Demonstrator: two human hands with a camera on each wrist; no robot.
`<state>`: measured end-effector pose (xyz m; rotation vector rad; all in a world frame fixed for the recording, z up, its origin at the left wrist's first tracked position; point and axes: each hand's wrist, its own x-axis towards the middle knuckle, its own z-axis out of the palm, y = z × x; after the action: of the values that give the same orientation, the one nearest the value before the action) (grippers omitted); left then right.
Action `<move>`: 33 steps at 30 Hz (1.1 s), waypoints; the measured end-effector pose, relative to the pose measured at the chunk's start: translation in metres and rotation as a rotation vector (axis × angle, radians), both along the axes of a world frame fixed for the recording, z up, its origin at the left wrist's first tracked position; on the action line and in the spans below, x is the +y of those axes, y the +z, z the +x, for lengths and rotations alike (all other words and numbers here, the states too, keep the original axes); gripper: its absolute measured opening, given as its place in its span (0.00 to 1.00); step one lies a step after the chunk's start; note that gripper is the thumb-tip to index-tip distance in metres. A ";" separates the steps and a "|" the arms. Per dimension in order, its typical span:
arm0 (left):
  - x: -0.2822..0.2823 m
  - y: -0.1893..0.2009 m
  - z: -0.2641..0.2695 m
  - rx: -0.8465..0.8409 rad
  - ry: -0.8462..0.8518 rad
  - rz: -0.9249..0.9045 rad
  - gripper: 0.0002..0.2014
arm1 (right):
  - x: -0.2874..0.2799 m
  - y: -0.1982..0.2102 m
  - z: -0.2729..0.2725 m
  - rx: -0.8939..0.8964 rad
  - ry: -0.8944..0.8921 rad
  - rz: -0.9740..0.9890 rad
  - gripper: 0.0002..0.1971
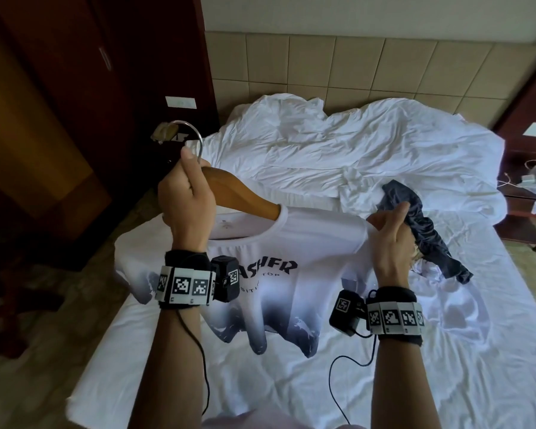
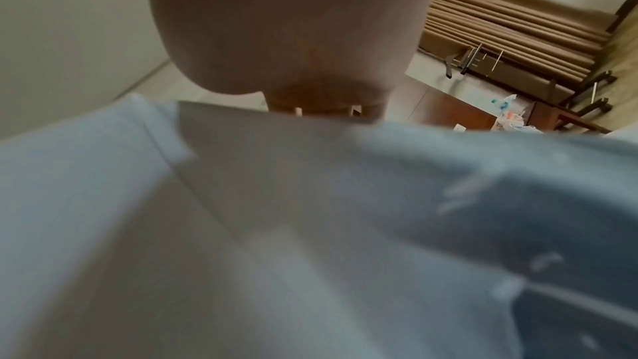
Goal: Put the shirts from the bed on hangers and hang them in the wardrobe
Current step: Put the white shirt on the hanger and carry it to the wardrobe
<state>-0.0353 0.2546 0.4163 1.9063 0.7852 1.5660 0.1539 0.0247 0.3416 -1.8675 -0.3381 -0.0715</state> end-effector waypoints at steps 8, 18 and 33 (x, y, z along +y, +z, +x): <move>0.005 -0.004 0.005 -0.017 -0.013 -0.016 0.30 | -0.003 -0.008 0.001 0.075 -0.034 0.038 0.45; -0.013 -0.024 0.033 0.203 -0.048 -0.008 0.28 | 0.006 0.013 0.011 -0.276 0.242 -0.086 0.30; -0.060 -0.051 0.070 0.351 -0.553 -0.104 0.21 | 0.056 0.031 -0.041 0.015 0.591 -0.154 0.46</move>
<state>0.0349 0.1950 0.3653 2.1109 0.4053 0.8575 0.1125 0.0812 0.3729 -1.8460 -0.8897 0.3786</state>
